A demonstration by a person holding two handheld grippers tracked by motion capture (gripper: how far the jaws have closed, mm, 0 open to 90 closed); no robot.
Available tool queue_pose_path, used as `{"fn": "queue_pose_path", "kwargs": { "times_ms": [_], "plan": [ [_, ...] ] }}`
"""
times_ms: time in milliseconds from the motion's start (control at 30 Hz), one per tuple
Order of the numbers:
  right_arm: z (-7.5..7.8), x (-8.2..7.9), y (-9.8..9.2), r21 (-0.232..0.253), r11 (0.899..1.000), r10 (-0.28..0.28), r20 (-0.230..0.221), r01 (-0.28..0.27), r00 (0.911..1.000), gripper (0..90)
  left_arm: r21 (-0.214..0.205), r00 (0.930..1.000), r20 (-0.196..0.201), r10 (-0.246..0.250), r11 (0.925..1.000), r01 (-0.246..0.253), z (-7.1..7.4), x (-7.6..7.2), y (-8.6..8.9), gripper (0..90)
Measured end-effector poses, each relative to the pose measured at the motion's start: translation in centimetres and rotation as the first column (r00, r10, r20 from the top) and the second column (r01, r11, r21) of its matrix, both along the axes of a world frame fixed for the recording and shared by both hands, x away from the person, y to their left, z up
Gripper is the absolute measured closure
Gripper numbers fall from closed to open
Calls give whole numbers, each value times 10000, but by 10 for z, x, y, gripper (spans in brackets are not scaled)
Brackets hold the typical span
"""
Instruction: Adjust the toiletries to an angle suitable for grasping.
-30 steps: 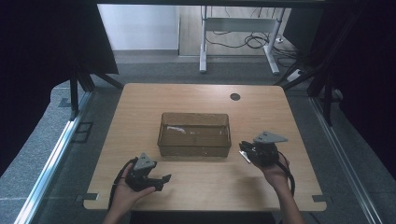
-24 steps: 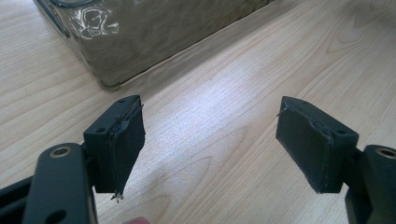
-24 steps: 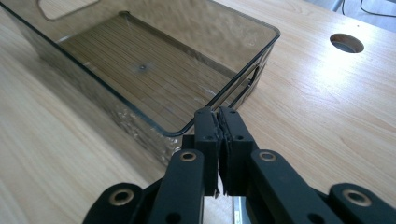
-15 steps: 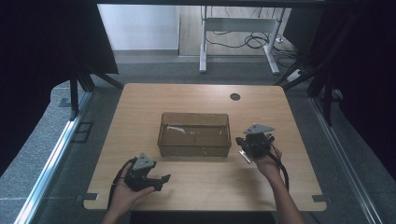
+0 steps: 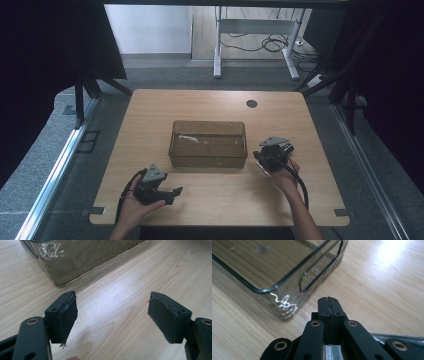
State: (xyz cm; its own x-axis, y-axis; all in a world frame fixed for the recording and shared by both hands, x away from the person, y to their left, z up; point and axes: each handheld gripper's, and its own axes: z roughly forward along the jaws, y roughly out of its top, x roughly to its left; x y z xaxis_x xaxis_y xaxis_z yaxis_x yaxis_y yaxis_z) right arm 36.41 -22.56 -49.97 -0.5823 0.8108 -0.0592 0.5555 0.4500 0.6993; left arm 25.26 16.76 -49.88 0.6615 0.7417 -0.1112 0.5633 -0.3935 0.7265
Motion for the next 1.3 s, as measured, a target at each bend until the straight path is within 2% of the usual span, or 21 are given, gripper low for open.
{"fn": "queue_pose_path", "kwargs": {
  "times_ms": [700, 1067, 1300],
  "plan": [
    [-18, 8, -1, -489, 9984, -288, -376, 270, 9989, 893, -6, 10000, -45, 15, 10000, -15, -1, 0, 0, 240],
    [-26, 5, -8, -480, 9982, -381, -431, 360, 9983, 893, 50, 10000, -89, -22, 10000, 23, -2, 1, -1, 240],
    [-24, -2, -11, -534, 9981, -333, -315, 316, 9989, 893, 30, 10000, -93, 7, 10000, -7, -1, 0, 0, 240]
  ]
}}
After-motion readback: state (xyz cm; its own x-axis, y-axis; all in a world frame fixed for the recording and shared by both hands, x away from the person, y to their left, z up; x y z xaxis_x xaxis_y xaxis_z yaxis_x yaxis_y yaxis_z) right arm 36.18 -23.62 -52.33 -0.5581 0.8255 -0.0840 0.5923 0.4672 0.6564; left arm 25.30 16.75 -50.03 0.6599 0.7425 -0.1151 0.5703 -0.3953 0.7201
